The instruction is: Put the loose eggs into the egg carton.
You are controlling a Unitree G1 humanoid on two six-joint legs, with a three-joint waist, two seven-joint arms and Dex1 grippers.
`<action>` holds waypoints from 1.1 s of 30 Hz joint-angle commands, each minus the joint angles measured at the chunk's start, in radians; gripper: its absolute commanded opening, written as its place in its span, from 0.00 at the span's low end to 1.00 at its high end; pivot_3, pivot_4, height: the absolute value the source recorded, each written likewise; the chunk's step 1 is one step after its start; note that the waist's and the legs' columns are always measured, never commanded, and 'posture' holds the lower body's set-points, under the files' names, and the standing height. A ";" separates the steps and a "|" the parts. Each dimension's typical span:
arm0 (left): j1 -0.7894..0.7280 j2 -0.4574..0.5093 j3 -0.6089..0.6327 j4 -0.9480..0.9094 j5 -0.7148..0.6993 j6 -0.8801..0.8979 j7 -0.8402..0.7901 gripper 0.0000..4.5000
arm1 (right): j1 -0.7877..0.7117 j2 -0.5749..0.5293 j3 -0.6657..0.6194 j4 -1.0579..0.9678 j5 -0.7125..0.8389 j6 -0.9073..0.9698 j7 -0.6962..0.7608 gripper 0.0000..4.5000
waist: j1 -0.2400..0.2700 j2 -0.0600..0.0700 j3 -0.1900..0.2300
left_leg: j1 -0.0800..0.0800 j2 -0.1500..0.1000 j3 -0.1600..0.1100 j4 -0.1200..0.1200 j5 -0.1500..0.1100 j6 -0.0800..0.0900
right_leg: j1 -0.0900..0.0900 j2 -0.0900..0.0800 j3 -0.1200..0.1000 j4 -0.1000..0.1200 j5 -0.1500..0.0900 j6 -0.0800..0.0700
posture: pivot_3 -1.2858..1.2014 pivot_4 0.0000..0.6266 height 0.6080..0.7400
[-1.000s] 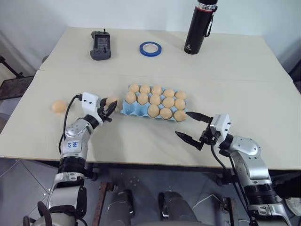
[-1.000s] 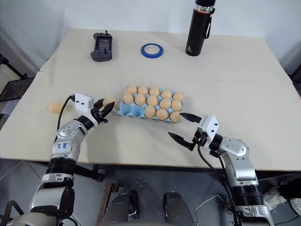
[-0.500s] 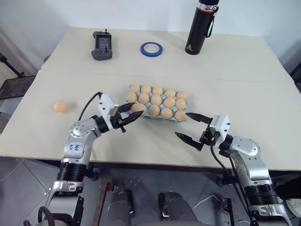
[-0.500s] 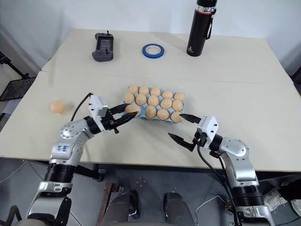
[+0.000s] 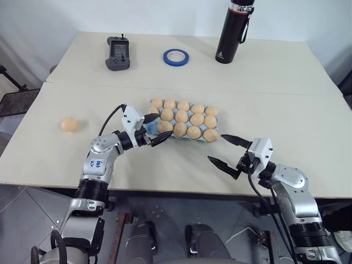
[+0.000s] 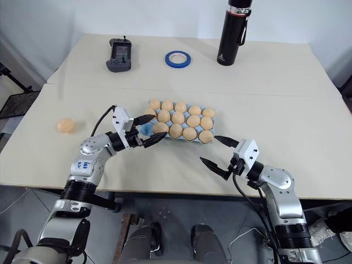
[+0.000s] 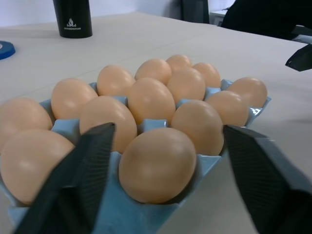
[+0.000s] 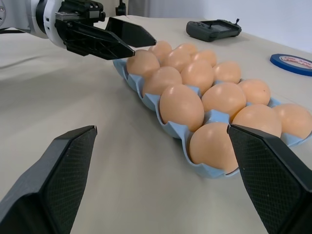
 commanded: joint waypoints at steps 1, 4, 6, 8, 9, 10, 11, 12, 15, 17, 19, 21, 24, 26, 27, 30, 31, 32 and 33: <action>0.031 0.034 0.051 -0.095 -0.024 -0.013 0.006 0.99 | 0.007 -0.020 -0.026 -0.048 0.018 0.002 -0.005 1.00 | -0.001 0.000 0.000 | 0.000 0.000 0.000 0.000 0.000 0.000 | 0.000 0.000 0.000 0.000 0.000 0.000 | 0.52 0.24 1.00; 0.114 0.094 0.122 -0.184 -0.064 -0.019 -0.018 0.99 | 0.000 -0.028 -0.025 -0.047 0.022 0.009 0.003 1.00 | -0.005 0.000 0.000 | 0.000 0.001 0.000 -0.001 0.000 0.000 | 0.000 0.001 0.000 0.000 0.000 0.000 | 0.52 0.24 1.00; 0.171 0.134 0.163 -0.229 -0.083 -0.022 -0.029 0.99 | -0.009 -0.032 -0.021 -0.044 0.025 0.013 0.011 1.00 | -0.006 0.000 0.000 | 0.000 0.001 0.000 -0.001 0.000 0.000 | -0.001 0.001 0.000 0.000 0.000 -0.001 | 0.52 0.24 1.00; 0.241 0.177 0.207 -0.276 -0.098 -0.025 -0.040 0.99 | -0.016 -0.037 -0.018 -0.040 0.031 0.015 0.024 1.00 | -0.003 0.000 0.000 | 0.000 0.002 0.000 -0.002 0.000 0.000 | -0.001 0.001 0.000 0.000 0.000 -0.001 | 0.52 0.24 1.00; 0.280 0.198 0.231 -0.297 -0.108 -0.021 -0.048 0.99 | -0.020 -0.039 -0.016 -0.036 0.034 0.015 0.033 1.00 | -0.003 0.000 0.000 | 0.000 0.001 0.000 -0.002 -0.001 0.000 | -0.001 0.001 0.000 0.000 0.000 -0.001 | 0.52 0.24 1.00; 0.322 0.216 0.261 -0.310 -0.115 -0.025 -0.048 0.99 | -0.025 -0.041 -0.014 -0.032 0.036 0.012 0.042 1.00 | -0.003 0.000 0.000 | 0.000 0.001 0.000 -0.002 -0.001 0.000 | 0.000 0.000 0.000 0.000 0.000 -0.001 | 0.52 0.24 1.00; 0.372 0.231 0.296 -0.320 -0.119 -0.034 -0.046 0.99 | -0.035 -0.041 -0.010 -0.022 0.037 0.007 0.053 1.00 | -0.004 0.000 0.000 | 0.001 0.001 0.000 -0.002 -0.002 0.000 | 0.000 -0.001 0.000 0.000 0.000 -0.001 | 0.52 0.24 1.00; 0.407 0.239 0.317 -0.329 -0.123 -0.039 -0.042 0.99 | -0.041 -0.040 -0.008 -0.015 0.037 0.003 0.061 1.00 | -0.006 0.000 0.000 | 0.000 0.001 0.000 -0.002 -0.002 0.000 | 0.000 -0.001 0.000 0.000 0.000 -0.001 | 0.52 0.24 1.00; 0.517 0.239 0.388 -0.371 -0.124 -0.062 0.000 0.99 | -0.061 -0.033 -0.005 0.011 0.041 -0.016 0.089 1.00 | -0.006 0.000 0.000 | 0.000 0.001 0.000 -0.002 -0.003 0.001 | 0.000 -0.002 0.000 -0.001 -0.001 -0.001 | 0.52 0.24 1.00; 0.587 0.224 0.427 -0.396 -0.124 -0.072 0.030 0.99 | -0.075 -0.029 -0.001 0.035 0.043 -0.026 0.112 1.00 | -0.006 0.000 0.000 | 0.000 0.001 -0.001 -0.003 -0.003 0.001 | 0.000 -0.003 -0.001 -0.001 -0.001 -0.002 | 0.52 0.24 1.00; 0.633 0.211 0.445 -0.425 -0.133 -0.067 0.053 0.99 | -0.085 -0.026 0.002 0.055 0.045 -0.034 0.131 1.00 | -0.003 0.000 0.000 | 0.001 0.000 -0.001 -0.004 -0.003 0.001 | 0.000 -0.003 -0.001 -0.002 -0.001 -0.003 | 0.52 0.24 1.00; 0.674 0.192 0.453 -0.467 -0.153 -0.049 0.070 0.99 | -0.100 -0.021 0.006 0.084 0.041 -0.045 0.148 1.00 | -0.002 0.000 0.000 | 0.000 0.000 -0.001 -0.004 -0.003 0.001 | 0.000 -0.004 -0.001 -0.003 -0.001 -0.003 | 0.52 0.24 1.00; 0.709 0.171 0.454 -0.514 -0.164 -0.038 0.101 0.99 | -0.122 -0.010 0.008 0.121 0.043 -0.069 0.174 1.00 | -0.005 0.000 0.000 | 0.000 0.000 -0.001 -0.006 -0.003 0.001 | 0.000 -0.004 -0.001 -0.005 -0.001 -0.003 | 0.52 0.24 1.00; 0.698 0.130 0.495 -0.525 -0.199 -0.012 0.190 0.99 | -0.135 -0.006 0.011 0.143 0.047 -0.079 0.196 1.00 | -0.006 0.000 0.000 | 0.000 0.000 -0.001 -0.007 -0.003 0.001 | 0.000 -0.004 -0.001 -0.006 -0.002 -0.004 | 0.52 0.24 1.00; 0.686 0.112 0.522 -0.528 -0.225 0.010 0.239 0.99 | -0.140 -0.003 0.014 0.151 0.048 -0.084 0.206 1.00 | -0.006 0.000 0.000 | 0.000 0.000 -0.001 -0.007 -0.003 0.001 | 0.000 -0.004 -0.001 -0.006 -0.002 -0.004 | 0.52 0.24 1.00; 0.662 0.085 0.562 -0.543 -0.246 0.070 0.351 0.99 | -0.154 0.009 0.017 0.169 0.056 -0.096 0.234 1.00 | -0.006 0.000 0.000 | 0.000 0.000 -0.002 -0.007 -0.003 0.002 | 0.000 -0.003 -0.002 -0.005 -0.002 -0.004 | 0.52 0.24 1.00; 0.654 0.081 0.570 -0.543 -0.243 0.087 0.387 0.99 | -0.159 0.015 0.021 0.173 0.056 -0.100 0.240 1.00 | -0.008 0.000 0.000 | 0.000 0.000 -0.002 -0.007 -0.003 0.002 | 0.000 -0.003 -0.002 -0.005 -0.002 -0.004 | 0.52 0.24 1.00; 0.640 0.077 0.579 -0.539 -0.225 0.102 0.442 0.99 | -0.165 0.022 0.026 0.176 0.056 -0.102 0.246 1.00 | -0.009 0.000 0.000 | 0.000 0.000 -0.001 -0.007 -0.003 0.002 | 0.000 -0.002 -0.002 -0.005 -0.002 -0.004 | 0.52 0.24 1.00; 0.622 0.070 0.588 -0.533 -0.222 0.112 0.484 0.99 | -0.171 0.030 0.030 0.176 0.055 -0.103 0.250 1.00 | -0.009 0.000 0.000 | 0.000 0.000 -0.001 -0.007 -0.003 0.002 | 0.000 -0.002 -0.002 -0.005 -0.002 -0.004 | 0.52 0.24 1.00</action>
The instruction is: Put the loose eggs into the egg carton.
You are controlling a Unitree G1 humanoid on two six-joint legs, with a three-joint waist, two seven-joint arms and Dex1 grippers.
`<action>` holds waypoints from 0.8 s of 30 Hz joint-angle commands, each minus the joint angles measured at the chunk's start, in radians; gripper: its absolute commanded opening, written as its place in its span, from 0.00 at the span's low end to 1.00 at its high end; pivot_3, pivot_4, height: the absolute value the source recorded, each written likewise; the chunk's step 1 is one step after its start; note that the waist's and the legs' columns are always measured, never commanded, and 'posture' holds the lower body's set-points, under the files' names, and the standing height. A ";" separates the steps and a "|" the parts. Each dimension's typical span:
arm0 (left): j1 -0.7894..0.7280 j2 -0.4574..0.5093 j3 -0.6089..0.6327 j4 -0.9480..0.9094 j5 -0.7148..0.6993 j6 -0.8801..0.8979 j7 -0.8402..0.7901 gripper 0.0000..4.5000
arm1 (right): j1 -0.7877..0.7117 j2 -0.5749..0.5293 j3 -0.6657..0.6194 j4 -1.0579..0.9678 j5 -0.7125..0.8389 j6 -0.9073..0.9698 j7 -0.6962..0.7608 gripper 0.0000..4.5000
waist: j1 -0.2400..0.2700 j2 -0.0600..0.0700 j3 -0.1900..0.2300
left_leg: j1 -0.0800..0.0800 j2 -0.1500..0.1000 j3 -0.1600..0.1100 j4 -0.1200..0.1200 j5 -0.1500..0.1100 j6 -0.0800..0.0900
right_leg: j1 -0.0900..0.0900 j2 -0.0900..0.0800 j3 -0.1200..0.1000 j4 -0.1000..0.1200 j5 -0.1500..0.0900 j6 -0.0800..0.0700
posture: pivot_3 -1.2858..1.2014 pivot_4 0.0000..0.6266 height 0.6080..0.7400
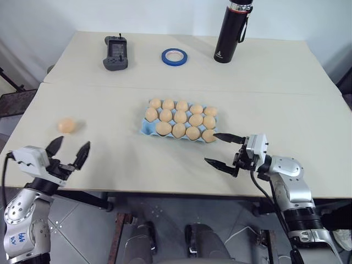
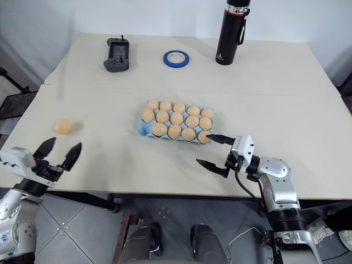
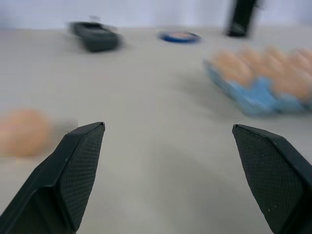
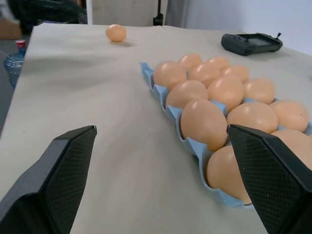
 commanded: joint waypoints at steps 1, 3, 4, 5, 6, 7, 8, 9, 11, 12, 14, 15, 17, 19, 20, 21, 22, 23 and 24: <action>-0.050 -0.021 0.052 -0.013 0.004 0.043 0.157 0.99 | -0.031 0.024 0.014 -0.008 0.024 -0.022 0.021 1.00 | 0.000 0.000 0.000 | 0.000 0.000 0.000 0.001 0.000 0.000 | 0.000 0.000 0.000 0.000 0.000 0.000 | 0.52 0.24 1.00; -0.103 -0.023 0.058 0.022 0.034 0.065 0.246 0.99 | -0.044 0.042 0.027 -0.020 0.024 -0.011 0.016 1.00 | 0.001 0.000 0.000 | 0.000 0.000 0.000 0.003 0.000 0.000 | 0.001 0.000 0.000 0.002 0.001 0.001 | 0.52 0.24 1.00; -0.128 -0.018 0.052 0.042 0.061 0.068 0.280 0.99 | -0.049 0.051 0.033 -0.027 0.024 -0.005 0.013 1.00 | 0.002 0.000 0.000 | 0.000 0.000 0.000 0.005 0.000 0.000 | 0.001 0.000 0.000 0.003 0.001 0.002 | 0.52 0.24 1.00; -0.155 -0.016 0.046 0.062 0.075 0.059 0.295 0.99 | -0.053 0.058 0.039 -0.033 0.022 0.001 0.010 1.00 | 0.003 0.000 0.000 | 0.000 0.000 0.000 0.006 0.000 0.000 | 0.001 0.000 0.000 0.003 0.001 0.002 | 0.52 0.24 1.00; -0.185 -0.017 0.043 0.083 0.077 0.060 0.310 0.99 | -0.055 0.062 0.043 -0.037 0.020 0.004 0.008 1.00 | 0.003 0.000 0.000 | 0.000 0.000 0.000 0.006 0.000 0.000 | 0.001 0.000 0.000 0.003 0.002 0.003 | 0.52 0.24 1.00; -0.214 -0.013 0.039 0.108 0.084 0.060 0.325 0.99 | -0.058 0.065 0.046 -0.039 0.018 0.007 0.006 1.00 | 0.004 -0.001 0.000 | 0.000 0.000 0.000 0.006 0.000 0.000 | 0.002 0.000 0.000 0.003 0.002 0.003 | 0.52 0.24 1.00; -0.242 -0.007 0.031 0.135 0.095 0.052 0.330 0.99 | -0.060 0.068 0.047 -0.040 0.020 0.005 0.007 1.00 | 0.006 -0.001 0.000 | 0.000 0.000 0.000 0.007 0.000 0.000 | 0.002 0.000 0.000 0.003 0.002 0.003 | 0.52 0.24 1.00; -0.274 0.009 0.014 0.174 0.116 0.053 0.334 0.99 | -0.062 0.069 0.050 -0.039 0.019 0.006 0.004 1.00 | 0.008 -0.001 0.000 | 0.000 0.000 0.000 0.007 0.000 0.000 | 0.002 -0.001 0.000 0.003 0.002 0.003 | 0.52 0.24 1.00; -0.332 0.033 -0.008 0.250 0.147 0.044 0.334 0.99 | -0.066 0.070 0.053 -0.039 0.017 0.009 -0.001 1.00 | 0.009 -0.001 -0.001 | 0.000 0.000 0.000 0.006 0.000 0.000 | 0.001 -0.001 0.000 0.003 0.002 0.003 | 0.52 0.24 1.00; -0.361 0.046 -0.019 0.293 0.160 0.040 0.333 0.99 | -0.067 0.071 0.054 -0.040 0.015 0.010 -0.004 1.00 | 0.009 -0.001 -0.001 | 0.000 0.000 0.000 0.006 0.000 0.000 | 0.001 -0.001 -0.001 0.003 0.002 0.003 | 0.52 0.24 1.00; -0.410 0.067 -0.032 0.374 0.180 0.027 0.327 0.99 | -0.070 0.073 0.055 -0.041 0.013 0.012 -0.011 1.00 | 0.009 -0.001 -0.001 | 0.000 0.000 0.000 0.005 0.000 0.000 | 0.001 -0.001 -0.001 0.003 0.002 0.003 | 0.52 0.24 1.00; -0.439 0.080 -0.041 0.425 0.183 0.037 0.313 0.99 | -0.071 0.073 0.056 -0.042 0.012 0.013 -0.015 1.00 | 0.009 -0.001 -0.001 | 0.000 0.000 0.001 0.005 0.000 0.000 | 0.000 -0.001 0.000 0.003 0.002 0.003 | 0.52 0.24 1.00; -0.514 0.109 -0.062 0.551 0.198 0.031 0.286 0.99 | -0.071 0.077 0.058 -0.051 0.010 0.017 -0.029 1.00 | 0.009 -0.001 -0.001 | 0.000 0.000 0.002 0.004 0.000 -0.001 | 0.000 0.000 0.000 0.003 0.002 0.003 | 0.52 0.24 1.00; -0.567 0.128 -0.075 0.646 0.210 0.014 0.270 0.99 | -0.070 0.081 0.060 -0.060 0.008 0.022 -0.042 1.00 | 0.007 -0.001 0.000 | 0.000 0.000 0.002 0.004 0.001 -0.001 | -0.001 0.001 0.000 0.003 0.002 0.003 | 0.52 0.24 1.00; -0.587 0.138 -0.086 0.690 0.221 0.008 0.261 0.99 | -0.068 0.082 0.062 -0.065 0.008 0.025 -0.047 1.00 | 0.007 -0.001 0.000 | 0.000 0.000 0.002 0.003 0.001 -0.002 | -0.001 0.001 0.000 0.003 0.002 0.003 | 0.52 0.24 1.00; -0.604 0.146 -0.096 0.730 0.229 -0.001 0.250 0.99 | -0.067 0.083 0.063 -0.071 0.008 0.027 -0.052 1.00 | 0.006 -0.002 0.000 | 0.000 0.000 0.002 0.003 0.001 -0.002 | -0.001 0.001 0.001 0.003 0.002 0.003 | 0.52 0.24 1.00; -0.625 0.155 -0.106 0.776 0.237 -0.007 0.242 0.99 | -0.064 0.084 0.064 -0.076 0.007 0.030 -0.058 1.00 | 0.006 -0.002 0.000 | 0.000 0.000 0.002 0.003 0.001 -0.002 | -0.001 0.001 0.001 0.003 0.002 0.003 | 0.52 0.24 1.00; -0.639 0.163 -0.116 0.811 0.247 -0.010 0.235 0.99 | -0.062 0.084 0.064 -0.082 0.008 0.032 -0.062 1.00 | 0.007 -0.002 0.000 | 0.000 0.000 0.003 0.003 0.001 -0.002 | -0.001 0.001 0.001 0.003 0.002 0.003 | 0.52 0.24 1.00; -0.655 0.168 -0.120 0.848 0.253 -0.029 0.229 0.99 | -0.060 0.084 0.064 -0.087 0.008 0.035 -0.067 1.00 | 0.007 -0.002 0.000 | 0.000 0.000 0.003 0.003 0.001 -0.002 | -0.001 0.001 0.001 0.003 0.002 0.003 | 0.52 0.24 1.00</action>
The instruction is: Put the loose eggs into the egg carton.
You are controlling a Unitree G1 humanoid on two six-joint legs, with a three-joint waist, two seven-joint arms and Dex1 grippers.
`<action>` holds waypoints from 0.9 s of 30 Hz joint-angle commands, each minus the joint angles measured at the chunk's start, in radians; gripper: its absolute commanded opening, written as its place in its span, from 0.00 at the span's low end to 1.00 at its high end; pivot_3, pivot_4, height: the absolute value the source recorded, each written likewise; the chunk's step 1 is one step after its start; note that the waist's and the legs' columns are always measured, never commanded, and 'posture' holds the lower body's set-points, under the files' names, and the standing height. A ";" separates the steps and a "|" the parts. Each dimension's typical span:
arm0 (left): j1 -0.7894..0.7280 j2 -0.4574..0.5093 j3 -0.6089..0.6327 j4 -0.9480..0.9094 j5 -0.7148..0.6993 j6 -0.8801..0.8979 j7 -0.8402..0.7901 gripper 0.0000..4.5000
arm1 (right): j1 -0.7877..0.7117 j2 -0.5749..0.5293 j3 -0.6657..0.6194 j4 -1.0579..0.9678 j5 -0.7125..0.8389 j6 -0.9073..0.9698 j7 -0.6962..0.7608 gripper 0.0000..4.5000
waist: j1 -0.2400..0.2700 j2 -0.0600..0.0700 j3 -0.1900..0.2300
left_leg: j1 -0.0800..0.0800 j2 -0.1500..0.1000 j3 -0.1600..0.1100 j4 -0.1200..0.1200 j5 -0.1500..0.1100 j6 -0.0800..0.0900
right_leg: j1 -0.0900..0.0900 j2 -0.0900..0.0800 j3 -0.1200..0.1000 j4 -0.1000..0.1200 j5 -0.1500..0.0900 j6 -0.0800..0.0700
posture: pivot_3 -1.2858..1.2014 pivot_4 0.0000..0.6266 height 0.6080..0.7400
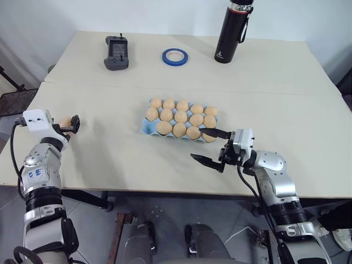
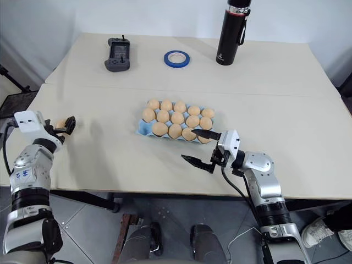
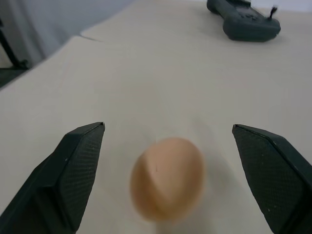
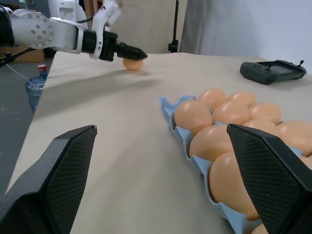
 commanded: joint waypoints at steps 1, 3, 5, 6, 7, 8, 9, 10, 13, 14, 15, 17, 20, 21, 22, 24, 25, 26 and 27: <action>-0.047 0.041 -0.014 0.099 0.030 -0.059 -0.024 0.95 | 0.004 0.006 0.000 -0.056 0.008 0.006 -0.019 1.00 | 0.001 0.000 0.000 | 0.000 0.000 0.000 0.000 0.000 0.000 | 0.000 0.000 0.000 0.000 0.000 0.000 | 0.52 0.24 1.00; -0.065 0.046 -0.017 0.137 0.027 -0.079 -0.044 0.85 | 0.006 0.005 -0.001 -0.063 0.009 0.010 -0.027 1.00 | 0.001 0.000 0.000 | 0.000 0.000 0.000 0.000 0.000 0.000 | 0.000 0.000 0.000 0.000 0.000 0.000 | 0.52 0.24 1.00; -0.077 0.052 -0.028 0.161 0.030 -0.076 -0.062 0.72 | 0.007 0.004 -0.001 -0.067 0.009 0.014 -0.033 1.00 | 0.002 0.000 0.000 | 0.000 0.000 0.000 0.000 0.000 0.000 | 0.000 0.000 0.000 0.000 0.000 0.000 | 0.52 0.24 1.00; -0.081 0.055 -0.033 0.170 0.033 -0.075 -0.067 0.64 | 0.007 0.004 -0.002 -0.068 0.010 0.016 -0.035 1.00 | 0.003 -0.001 0.000 | 0.000 0.000 0.000 0.000 0.000 0.000 | 0.000 0.000 0.000 0.000 0.000 0.000 | 0.52 0.24 1.00; -0.081 0.055 -0.037 0.173 0.035 -0.079 -0.075 0.57 | 0.010 0.003 -0.002 -0.074 0.010 0.019 -0.038 1.00 | 0.003 -0.001 0.000 | 0.000 0.000 0.000 0.001 0.000 0.000 | 0.000 0.000 0.000 0.001 0.000 0.000 | 0.52 0.24 1.00; -0.074 0.056 -0.045 0.164 0.037 -0.083 -0.092 0.51 | 0.012 0.002 -0.002 -0.080 0.011 0.023 -0.041 1.00 | 0.002 -0.001 0.000 | 0.000 0.000 0.000 0.001 0.000 0.000 | 0.000 0.000 0.000 0.001 0.000 0.000 | 0.52 0.24 1.00; -0.067 0.054 -0.050 0.151 0.036 -0.091 -0.109 0.44 | 0.013 0.001 -0.001 -0.083 0.011 0.026 -0.043 1.00 | 0.002 0.000 0.000 | 0.000 0.000 0.000 0.000 0.000 0.000 | 0.000 0.000 0.000 0.001 0.000 0.000 | 0.52 0.24 1.00; -0.057 0.050 -0.052 0.129 0.030 -0.104 -0.131 0.40 | 0.013 0.000 -0.001 -0.086 0.010 0.027 -0.045 1.00 | 0.002 -0.001 0.000 | 0.000 0.000 0.000 0.000 0.000 0.000 | 0.000 0.000 0.000 0.001 0.000 0.000 | 0.52 0.24 1.00; -0.008 0.031 -0.086 -0.022 0.006 -0.146 -0.241 0.39 | 0.010 0.001 -0.003 -0.092 0.009 0.030 -0.053 1.00 | 0.001 -0.001 0.000 | 0.000 0.000 0.000 0.000 0.000 0.000 | 0.000 0.000 0.000 0.001 0.000 0.000 | 0.52 0.24 1.00; 0.007 0.027 -0.101 -0.071 0.001 -0.151 -0.275 0.39 | 0.010 0.001 -0.004 -0.093 0.009 0.032 -0.056 1.00 | 0.002 -0.001 0.000 | 0.000 0.000 0.001 0.000 0.000 -0.001 | 0.000 0.000 0.000 0.000 0.000 0.000 | 0.52 0.24 1.00; 0.021 0.023 -0.118 -0.120 -0.004 -0.156 -0.311 0.39 | 0.011 0.001 -0.005 -0.095 0.009 0.034 -0.058 1.00 | 0.002 -0.001 0.000 | 0.000 0.000 0.001 0.000 0.001 -0.001 | 0.000 0.000 0.000 0.000 0.000 0.000 | 0.52 0.24 1.00; 0.045 0.020 -0.160 -0.214 -0.009 -0.151 -0.378 0.39 | 0.012 0.000 -0.003 -0.099 0.008 0.038 -0.061 1.00 | 0.003 -0.001 0.000 | 0.000 0.000 0.001 0.000 0.001 -0.001 | 0.000 0.000 0.000 0.000 0.000 0.000 | 0.52 0.24 1.00; 0.066 0.009 -0.254 -0.358 -0.038 -0.177 -0.552 0.39 | 0.018 -0.005 -0.003 -0.110 0.006 0.046 -0.071 1.00 | 0.005 -0.001 0.000 | 0.000 0.000 0.001 0.000 0.000 -0.001 | 0.000 -0.001 0.000 0.000 0.000 0.000 | 0.52 0.24 1.00; 0.064 0.012 -0.297 -0.376 -0.029 -0.193 -0.614 0.39 | 0.020 -0.006 -0.005 -0.113 0.006 0.048 -0.074 1.00 | 0.005 0.000 0.000 | 0.000 0.000 0.001 0.000 0.000 -0.001 | 0.000 -0.001 0.000 0.000 0.000 0.000 | 0.52 0.24 1.00; 0.057 0.014 -0.332 -0.372 -0.008 -0.209 -0.654 0.39 | 0.022 -0.007 -0.006 -0.116 0.007 0.049 -0.076 1.00 | 0.004 0.000 0.000 | 0.000 0.000 0.001 0.000 0.000 -0.001 | 0.000 -0.001 0.001 0.000 0.000 0.000 | 0.52 0.24 1.00; 0.033 0.014 -0.376 -0.324 0.020 -0.231 -0.705 0.39 | 0.024 -0.006 -0.006 -0.120 0.009 0.051 -0.078 1.00 | 0.004 0.000 0.000 | 0.000 0.000 0.002 0.000 0.000 -0.001 | 0.000 -0.001 0.001 0.000 0.000 0.000 | 0.52 0.24 1.00; 0.022 0.013 -0.386 -0.299 0.025 -0.233 -0.716 0.39 | 0.024 -0.005 -0.005 -0.121 0.009 0.052 -0.080 1.00 | 0.000 0.000 0.000 | 0.000 0.000 0.001 0.000 0.000 -0.001 | 0.000 -0.001 0.001 0.000 0.000 0.000 | 0.52 0.24 1.00; 0.003 0.010 -0.401 -0.264 0.036 -0.248 -0.730 0.39 | 0.025 -0.004 -0.004 -0.123 0.010 0.053 -0.082 1.00 | -0.003 0.000 0.000 | 0.000 0.000 0.001 0.000 0.000 -0.001 | 0.000 0.000 0.002 0.000 0.000 0.000 | 0.52 0.24 1.00; -0.012 0.008 -0.411 -0.237 0.044 -0.261 -0.741 0.39 | 0.024 -0.003 -0.003 -0.125 0.010 0.054 -0.084 1.00 | -0.003 0.000 0.000 | 0.001 0.000 0.001 -0.001 0.000 -0.001 | 0.000 0.000 0.002 0.001 0.000 0.000 | 0.52 0.24 1.00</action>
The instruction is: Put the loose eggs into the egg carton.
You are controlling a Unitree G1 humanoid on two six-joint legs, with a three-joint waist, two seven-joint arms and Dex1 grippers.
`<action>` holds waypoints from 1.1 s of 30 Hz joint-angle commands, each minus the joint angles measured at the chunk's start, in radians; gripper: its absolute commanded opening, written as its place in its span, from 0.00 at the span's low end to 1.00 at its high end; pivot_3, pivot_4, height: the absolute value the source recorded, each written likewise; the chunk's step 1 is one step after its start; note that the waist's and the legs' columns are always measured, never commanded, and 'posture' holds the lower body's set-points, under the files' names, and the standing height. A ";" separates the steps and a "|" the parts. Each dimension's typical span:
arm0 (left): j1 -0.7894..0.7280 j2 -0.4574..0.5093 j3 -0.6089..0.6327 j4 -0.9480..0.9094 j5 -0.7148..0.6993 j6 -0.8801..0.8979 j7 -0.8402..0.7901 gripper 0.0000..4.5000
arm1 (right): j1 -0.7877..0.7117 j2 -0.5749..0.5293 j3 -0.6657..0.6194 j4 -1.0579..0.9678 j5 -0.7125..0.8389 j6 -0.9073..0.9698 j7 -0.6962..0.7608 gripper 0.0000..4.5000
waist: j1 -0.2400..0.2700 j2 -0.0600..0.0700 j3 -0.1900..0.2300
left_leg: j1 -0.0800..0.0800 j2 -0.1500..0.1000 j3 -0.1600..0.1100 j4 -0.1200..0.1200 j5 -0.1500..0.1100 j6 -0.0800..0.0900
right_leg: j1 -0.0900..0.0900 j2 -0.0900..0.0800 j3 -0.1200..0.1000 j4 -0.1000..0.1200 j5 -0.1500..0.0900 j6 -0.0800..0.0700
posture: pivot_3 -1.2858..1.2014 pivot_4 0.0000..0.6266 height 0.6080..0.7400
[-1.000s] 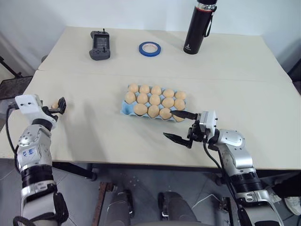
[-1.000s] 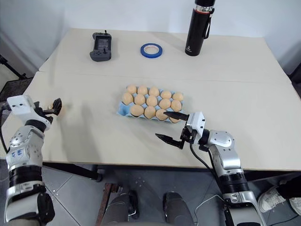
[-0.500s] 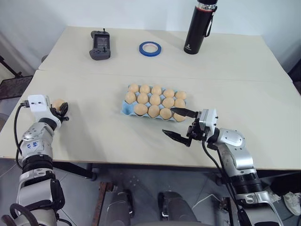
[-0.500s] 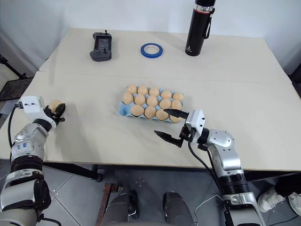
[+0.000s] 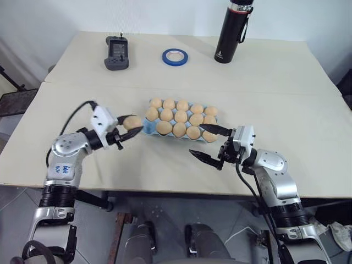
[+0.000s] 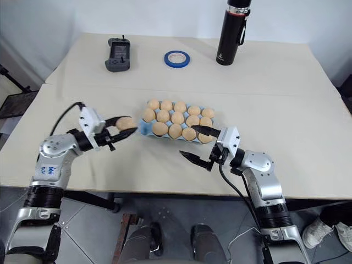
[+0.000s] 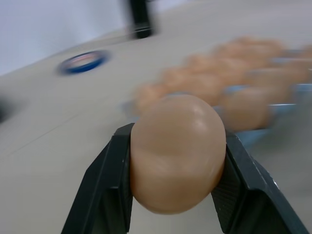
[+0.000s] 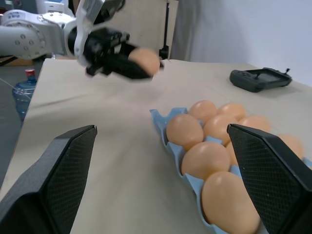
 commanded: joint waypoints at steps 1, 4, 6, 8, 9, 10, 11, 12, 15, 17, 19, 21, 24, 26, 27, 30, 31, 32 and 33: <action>-0.068 -0.003 -0.024 0.095 0.039 -0.055 -0.037 0.39 | 0.005 0.001 -0.006 -0.041 0.010 0.005 -0.014 1.00 | -0.001 0.000 0.000 | 0.000 0.000 0.000 0.000 0.000 0.000 | 0.000 0.001 0.000 0.000 0.000 0.000 | 0.52 0.24 1.00; -0.133 -0.020 -0.047 0.178 0.074 -0.073 -0.031 0.39 | 0.023 0.002 -0.010 -0.056 0.011 0.007 -0.026 1.00 | 0.004 0.000 0.000 | -0.001 0.000 -0.001 0.001 0.000 0.000 | 0.000 0.001 -0.001 0.000 0.000 0.000 | 0.52 0.24 1.00; -0.153 -0.028 -0.044 0.202 0.068 -0.072 -0.040 0.39 | 0.041 0.006 -0.016 -0.066 0.021 0.018 -0.041 1.00 | 0.005 0.000 0.000 | -0.001 0.000 -0.001 0.001 0.000 0.001 | 0.000 0.000 -0.001 0.000 0.000 0.000 | 0.52 0.24 1.00; -0.152 -0.032 -0.039 0.209 0.056 -0.064 -0.056 0.54 | 0.065 0.006 -0.019 -0.072 0.020 0.010 -0.048 1.00 | 0.005 0.000 0.000 | -0.002 0.000 -0.001 0.002 -0.001 0.002 | 0.000 -0.001 -0.001 -0.001 0.000 0.000 | 0.52 0.24 1.00; -0.148 -0.032 -0.040 0.208 0.056 -0.064 -0.065 0.59 | 0.074 0.007 -0.019 -0.074 0.019 0.006 -0.051 1.00 | 0.004 0.000 0.000 | -0.002 0.000 -0.001 0.002 -0.001 0.003 | 0.000 0.000 -0.001 -0.001 0.000 0.000 | 0.52 0.24 1.00; -0.144 -0.033 -0.044 0.206 0.057 -0.066 -0.078 0.67 | 0.082 0.007 -0.019 -0.075 0.018 0.001 -0.051 1.00 | 0.004 0.000 0.000 | -0.002 0.000 -0.001 0.002 0.000 0.004 | 0.000 0.000 -0.001 -0.001 0.000 0.000 | 0.52 0.24 1.00; -0.146 -0.036 -0.048 0.209 0.061 -0.070 -0.081 0.73 | 0.088 0.008 -0.018 -0.075 0.018 -0.004 -0.052 1.00 | 0.004 0.000 0.000 | -0.002 0.000 -0.001 0.002 0.000 0.004 | 0.000 0.000 -0.001 0.000 0.000 0.000 | 0.52 0.24 1.00; -0.150 -0.039 -0.049 0.216 0.065 -0.073 -0.081 0.80 | 0.091 0.009 -0.017 -0.075 0.017 -0.007 -0.053 1.00 | 0.004 0.000 0.000 | -0.002 0.000 -0.001 0.002 0.001 0.005 | 0.000 0.001 -0.001 0.000 0.000 0.000 | 0.52 0.24 1.00; -0.173 -0.052 -0.048 0.244 0.083 -0.082 -0.058 0.98 | 0.101 0.012 -0.012 -0.072 0.015 -0.019 -0.050 1.00 | 0.005 0.000 0.000 | -0.001 0.000 -0.001 0.003 0.000 0.003 | 0.000 0.001 -0.001 0.001 0.000 0.000 | 0.52 0.24 1.00; -0.176 -0.055 -0.038 0.247 0.084 -0.087 -0.047 0.98 | 0.106 0.014 -0.010 -0.072 0.014 -0.024 -0.047 1.00 | 0.005 0.000 0.000 | -0.001 0.000 -0.001 0.004 0.000 0.003 | 0.000 0.001 -0.001 0.002 0.000 0.000 | 0.52 0.24 1.00; -0.168 -0.048 -0.016 0.243 0.078 -0.092 -0.026 0.98 | 0.108 0.013 -0.009 -0.068 0.014 -0.030 -0.043 1.00 | 0.004 0.000 0.000 | -0.001 0.000 -0.001 0.004 0.000 0.003 | 0.000 0.000 -0.001 0.002 0.000 0.000 | 0.52 0.24 1.00; -0.134 -0.031 0.013 0.213 0.057 -0.087 -0.021 0.98 | 0.110 0.011 -0.009 -0.064 0.014 -0.035 -0.039 1.00 | 0.003 0.000 0.000 | -0.001 0.000 -0.001 0.004 0.000 0.003 | 0.000 0.000 -0.001 0.002 0.000 0.000 | 0.52 0.24 1.00; -0.065 -0.007 0.058 0.149 0.027 -0.076 -0.017 0.98 | 0.115 0.010 -0.009 -0.064 0.014 -0.037 -0.034 1.00 | 0.001 0.000 0.000 | -0.001 0.001 -0.002 0.003 0.000 0.003 | 0.000 0.001 -0.001 0.002 0.000 0.000 | 0.52 0.24 1.00; 0.000 0.010 0.096 0.073 -0.003 -0.062 -0.013 0.98 | 0.119 0.006 -0.010 -0.065 0.014 -0.039 -0.029 1.00 | 0.001 0.000 0.000 | -0.001 0.001 -0.001 0.002 0.000 0.003 | 0.000 0.001 -0.001 0.002 0.000 0.000 | 0.52 0.24 1.00; 0.047 0.026 0.118 0.026 -0.023 -0.053 -0.021 0.98 | 0.121 0.003 -0.011 -0.065 0.013 -0.038 -0.027 1.00 | 0.001 0.000 0.000 | -0.001 0.001 -0.002 0.002 0.000 0.003 | 0.000 0.001 -0.001 0.001 0.000 0.000 | 0.52 0.24 1.00; 0.206 0.081 0.190 -0.091 -0.077 -0.021 -0.051 0.98 | 0.128 -0.017 -0.024 -0.060 0.012 -0.037 -0.016 1.00 | -0.002 0.000 0.000 | -0.001 0.001 -0.001 0.002 0.000 0.002 | 0.000 0.001 -0.001 0.001 0.000 0.000 | 0.52 0.24 1.00; 0.254 0.099 0.212 -0.129 -0.096 0.021 -0.048 0.98 | 0.129 -0.027 -0.031 -0.055 0.013 -0.037 -0.009 1.00 | -0.002 0.000 0.000 | -0.001 0.001 -0.002 0.002 -0.001 0.002 | 0.000 0.001 -0.001 0.001 0.000 0.000 | 0.52 0.24 1.00; 0.302 0.117 0.234 -0.161 -0.114 0.049 -0.055 0.98 | 0.129 -0.040 -0.039 -0.047 0.014 -0.038 -0.002 1.00 | -0.002 0.000 0.000 | -0.001 0.001 -0.002 0.001 -0.001 0.001 | 0.000 0.000 -0.001 0.001 -0.001 -0.001 | 0.52 0.24 1.00; 0.345 0.132 0.252 -0.190 -0.124 0.066 -0.060 0.98 | 0.128 -0.050 -0.047 -0.039 0.016 -0.040 0.004 1.00 | -0.003 0.000 0.000 | -0.001 0.001 -0.002 0.001 -0.001 0.001 | 0.000 0.000 -0.001 0.001 -0.001 -0.001 | 0.52 0.24 1.00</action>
